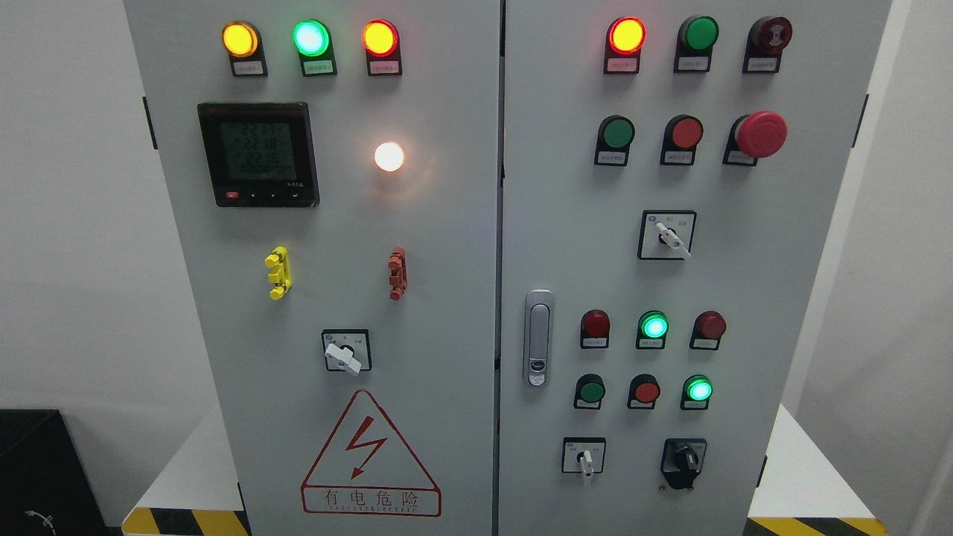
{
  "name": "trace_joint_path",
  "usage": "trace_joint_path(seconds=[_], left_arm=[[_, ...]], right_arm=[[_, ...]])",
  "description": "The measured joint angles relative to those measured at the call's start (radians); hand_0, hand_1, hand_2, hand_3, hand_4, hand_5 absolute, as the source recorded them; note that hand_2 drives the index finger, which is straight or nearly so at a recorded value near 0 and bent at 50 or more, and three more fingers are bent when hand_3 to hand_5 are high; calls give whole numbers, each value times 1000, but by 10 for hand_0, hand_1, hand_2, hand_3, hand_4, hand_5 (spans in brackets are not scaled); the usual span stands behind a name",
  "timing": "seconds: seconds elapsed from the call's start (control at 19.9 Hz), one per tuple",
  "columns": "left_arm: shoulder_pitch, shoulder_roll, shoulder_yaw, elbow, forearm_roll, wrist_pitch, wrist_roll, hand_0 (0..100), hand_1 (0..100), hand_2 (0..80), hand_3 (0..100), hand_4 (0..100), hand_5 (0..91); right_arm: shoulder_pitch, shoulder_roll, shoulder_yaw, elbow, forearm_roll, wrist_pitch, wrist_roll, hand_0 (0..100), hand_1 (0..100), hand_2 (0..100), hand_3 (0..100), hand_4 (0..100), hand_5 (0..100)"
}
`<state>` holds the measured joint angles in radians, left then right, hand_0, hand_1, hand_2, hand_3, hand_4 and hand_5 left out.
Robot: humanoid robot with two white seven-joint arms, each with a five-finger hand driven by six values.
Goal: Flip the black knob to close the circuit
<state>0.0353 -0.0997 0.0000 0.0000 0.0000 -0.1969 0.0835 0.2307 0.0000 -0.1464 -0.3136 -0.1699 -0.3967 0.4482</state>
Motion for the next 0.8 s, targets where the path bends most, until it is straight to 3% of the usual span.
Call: trace_joint_path(seconds=[0.45, 0.8], left_arm=[[0, 0, 0, 0, 0, -3, 0, 0, 0, 0, 0, 0, 0], [0, 0, 0, 0, 0, -4, 0, 0, 0, 0, 0, 0, 0]], right_arm=[[-76, 0, -6, -7, 0, -34, 44, 0, 190, 0, 0, 0, 0], [-141, 0, -16, -37, 0, -49, 48, 0, 194, 0, 0, 0, 0]])
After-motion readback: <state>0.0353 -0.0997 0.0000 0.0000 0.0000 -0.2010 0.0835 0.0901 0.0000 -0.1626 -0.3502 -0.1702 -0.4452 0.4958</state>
